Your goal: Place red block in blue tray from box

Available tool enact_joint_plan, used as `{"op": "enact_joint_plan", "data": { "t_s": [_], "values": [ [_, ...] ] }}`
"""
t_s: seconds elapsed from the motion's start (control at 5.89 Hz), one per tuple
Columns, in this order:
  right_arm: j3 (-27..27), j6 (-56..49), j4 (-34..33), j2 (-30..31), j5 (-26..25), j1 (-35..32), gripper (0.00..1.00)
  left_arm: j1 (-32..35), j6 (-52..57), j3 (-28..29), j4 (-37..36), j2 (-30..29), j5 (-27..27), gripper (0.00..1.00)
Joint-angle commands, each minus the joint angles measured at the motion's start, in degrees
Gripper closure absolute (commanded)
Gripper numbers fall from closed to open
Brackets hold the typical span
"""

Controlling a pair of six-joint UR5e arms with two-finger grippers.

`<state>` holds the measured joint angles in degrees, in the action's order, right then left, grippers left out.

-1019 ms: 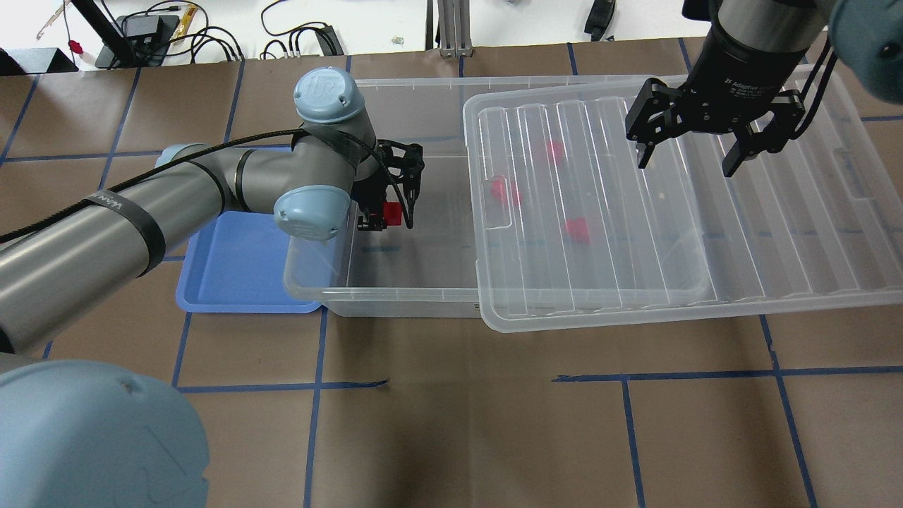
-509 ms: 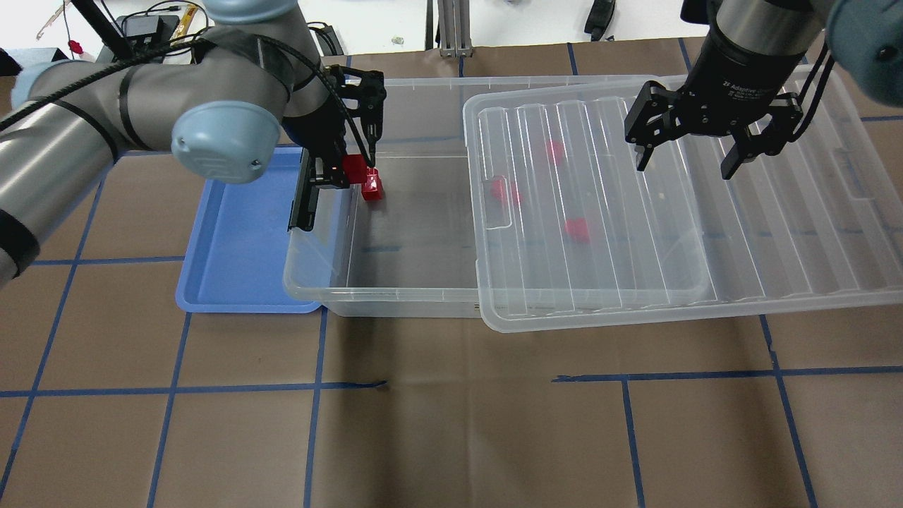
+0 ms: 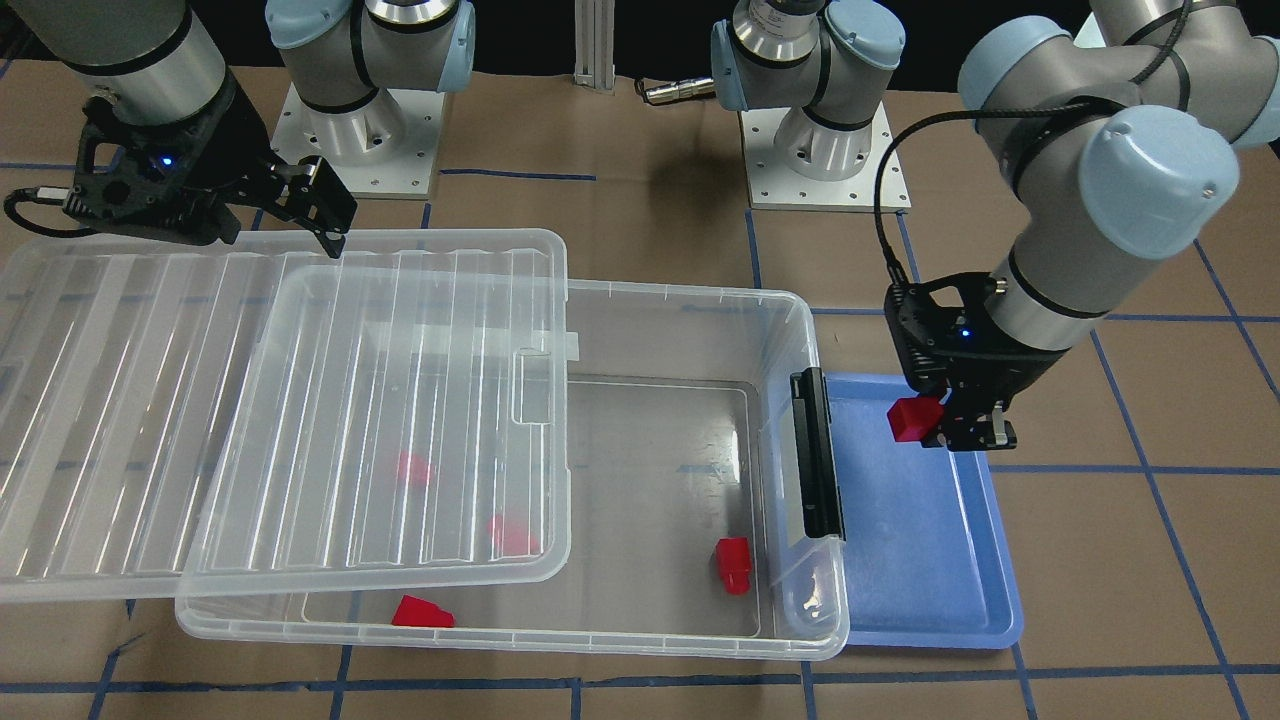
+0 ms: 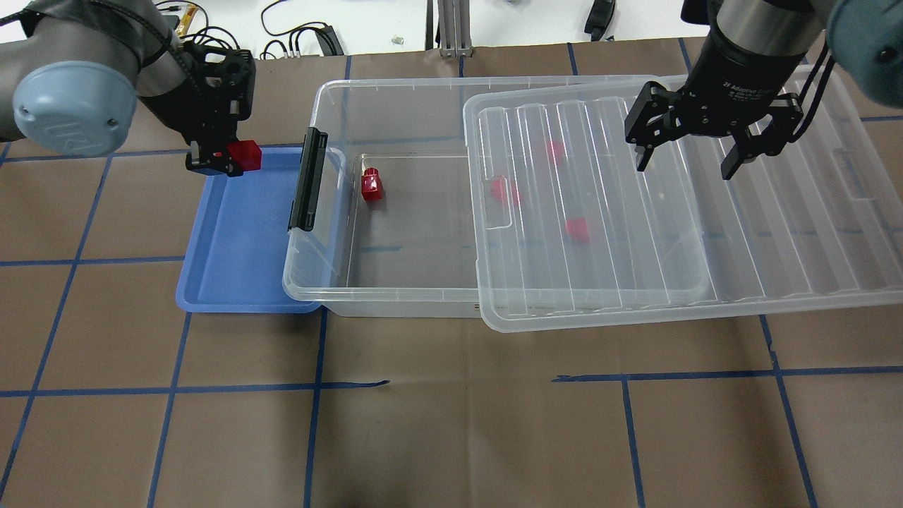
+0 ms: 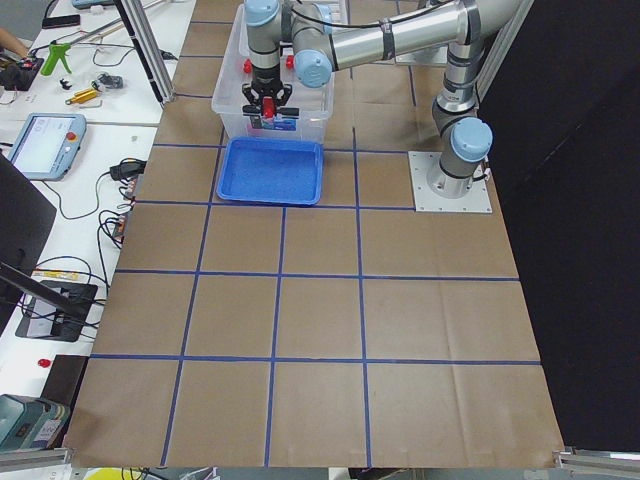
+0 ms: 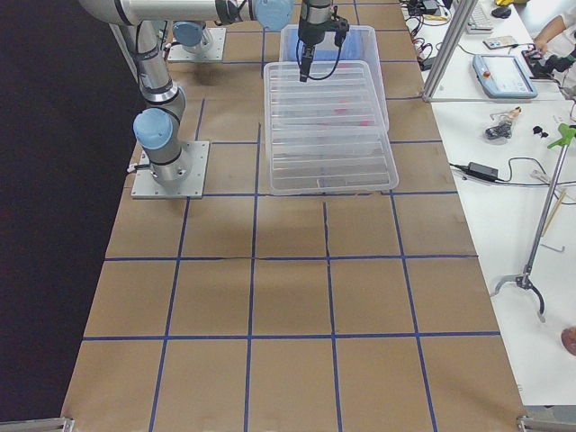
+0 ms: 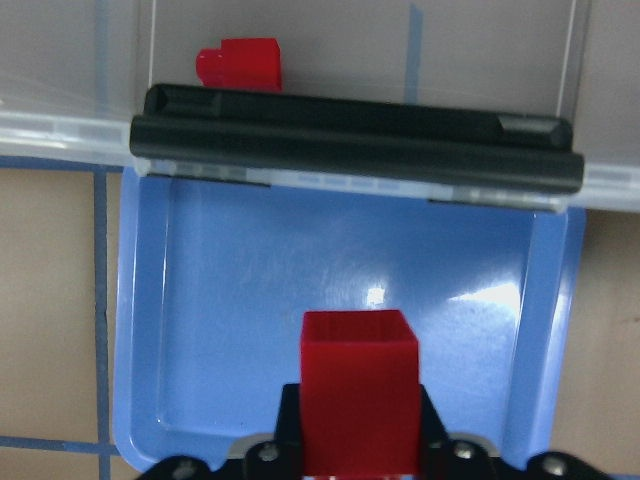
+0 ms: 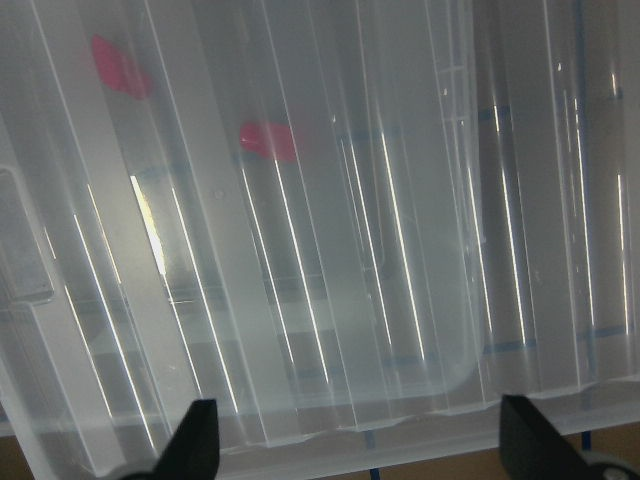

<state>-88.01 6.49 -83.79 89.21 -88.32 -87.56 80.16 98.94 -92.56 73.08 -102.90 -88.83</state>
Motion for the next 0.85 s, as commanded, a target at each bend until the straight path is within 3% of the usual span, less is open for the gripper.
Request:
{"op": "enact_joint_plan", "data": {
  "t_s": [0.0, 0.68],
  "values": [
    [0.03, -5.91, -0.32, -0.35, -0.96, 2.98, 0.00, -1.67, 7.65, -6.27, -11.12, -4.04, -0.11, 0.91],
    [-0.58, -42.19, -0.50, -2.79, -1.24, 29.83, 0.00, -1.58, 7.50, -13.08, -24.45, -12.40, -0.29, 0.89]
  ]
}}
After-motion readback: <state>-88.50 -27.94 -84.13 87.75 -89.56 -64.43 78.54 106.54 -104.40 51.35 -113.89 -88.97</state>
